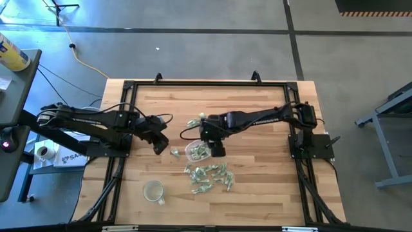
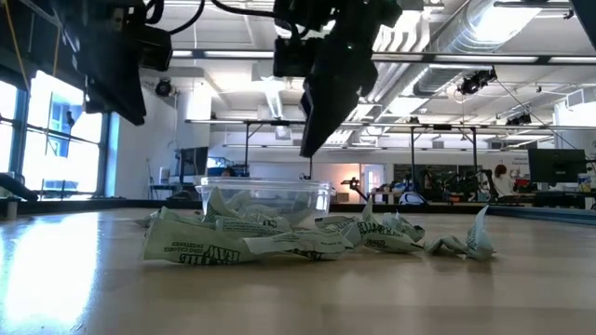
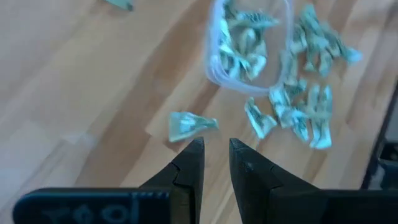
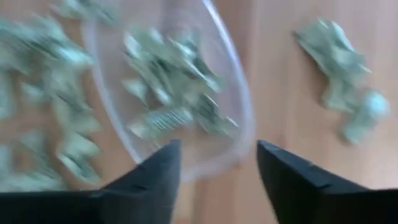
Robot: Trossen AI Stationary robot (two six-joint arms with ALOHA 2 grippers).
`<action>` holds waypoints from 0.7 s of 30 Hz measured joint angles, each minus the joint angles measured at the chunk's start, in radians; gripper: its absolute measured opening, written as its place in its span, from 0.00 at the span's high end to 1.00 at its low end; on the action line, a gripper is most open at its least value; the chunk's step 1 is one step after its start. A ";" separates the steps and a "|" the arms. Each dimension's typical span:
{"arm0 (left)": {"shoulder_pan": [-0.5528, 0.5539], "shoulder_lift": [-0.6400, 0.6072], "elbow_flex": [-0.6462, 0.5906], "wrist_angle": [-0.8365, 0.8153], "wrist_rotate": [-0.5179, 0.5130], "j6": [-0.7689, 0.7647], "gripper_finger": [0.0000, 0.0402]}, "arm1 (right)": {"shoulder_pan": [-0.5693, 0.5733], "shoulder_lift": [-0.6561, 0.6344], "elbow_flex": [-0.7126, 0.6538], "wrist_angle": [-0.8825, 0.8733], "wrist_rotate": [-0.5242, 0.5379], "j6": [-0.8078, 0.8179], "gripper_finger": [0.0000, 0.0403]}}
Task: Pick and place Stevia / Truvia into bins
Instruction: Put the stevia packet into the transparent container
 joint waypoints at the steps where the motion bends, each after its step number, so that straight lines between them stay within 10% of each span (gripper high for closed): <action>1: -0.008 0.009 -0.016 0.040 0.012 0.012 0.73 | 0.000 -0.008 0.000 -0.030 0.035 -0.009 0.45; 9: -0.144 0.148 -0.090 0.216 -0.104 0.387 0.73 | -0.002 -0.120 -0.062 -0.153 0.103 -0.100 0.21; 21: -0.152 0.438 0.022 0.224 -0.151 0.606 0.56 | -0.030 -0.322 -0.325 -0.104 0.145 -0.086 0.18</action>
